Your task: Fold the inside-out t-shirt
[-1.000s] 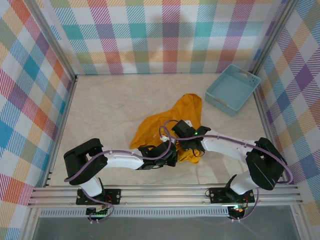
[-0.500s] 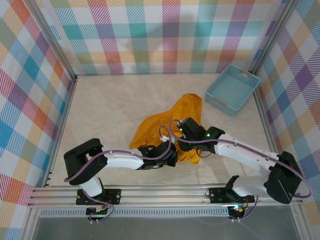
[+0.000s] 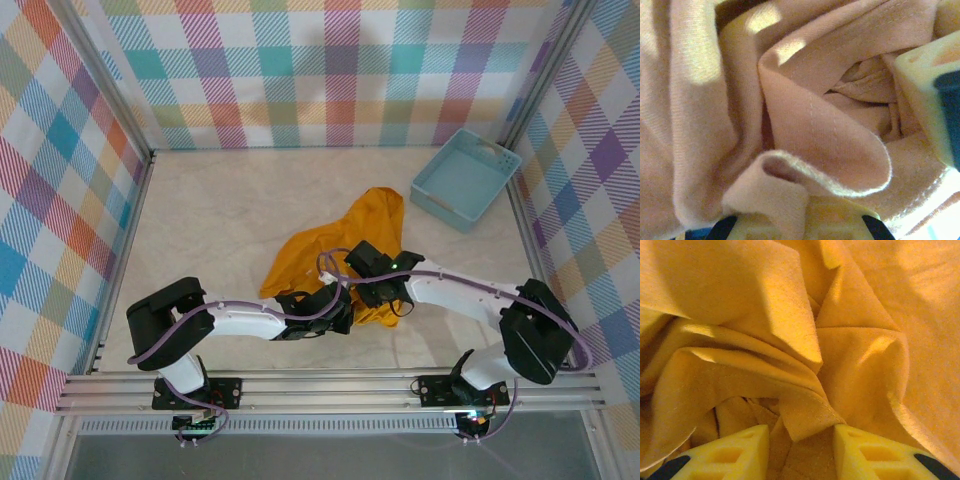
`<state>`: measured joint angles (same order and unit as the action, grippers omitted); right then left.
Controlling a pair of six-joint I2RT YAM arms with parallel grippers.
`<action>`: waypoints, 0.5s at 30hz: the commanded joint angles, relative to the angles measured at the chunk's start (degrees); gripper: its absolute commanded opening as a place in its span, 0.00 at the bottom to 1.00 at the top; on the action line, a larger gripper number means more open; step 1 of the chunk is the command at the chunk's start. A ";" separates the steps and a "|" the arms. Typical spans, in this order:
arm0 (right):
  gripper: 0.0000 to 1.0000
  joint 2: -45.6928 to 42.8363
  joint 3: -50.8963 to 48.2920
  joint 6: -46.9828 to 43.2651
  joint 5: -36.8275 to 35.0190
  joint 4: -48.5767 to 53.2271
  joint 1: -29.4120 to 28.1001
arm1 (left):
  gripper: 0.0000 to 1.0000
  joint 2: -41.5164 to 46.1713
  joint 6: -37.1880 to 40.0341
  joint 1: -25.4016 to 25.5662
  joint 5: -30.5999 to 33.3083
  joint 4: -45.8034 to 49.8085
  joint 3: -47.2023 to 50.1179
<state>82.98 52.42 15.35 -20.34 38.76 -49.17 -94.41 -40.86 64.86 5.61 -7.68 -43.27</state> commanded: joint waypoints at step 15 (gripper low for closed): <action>0.03 -3.69 5.03 2.23 -1.60 2.33 0.50 | 0.00 1.80 0.17 0.71 0.90 -0.85 0.99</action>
<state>82.46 55.24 16.47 -24.18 38.96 -49.08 -94.28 -40.86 64.86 5.61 -7.70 -43.11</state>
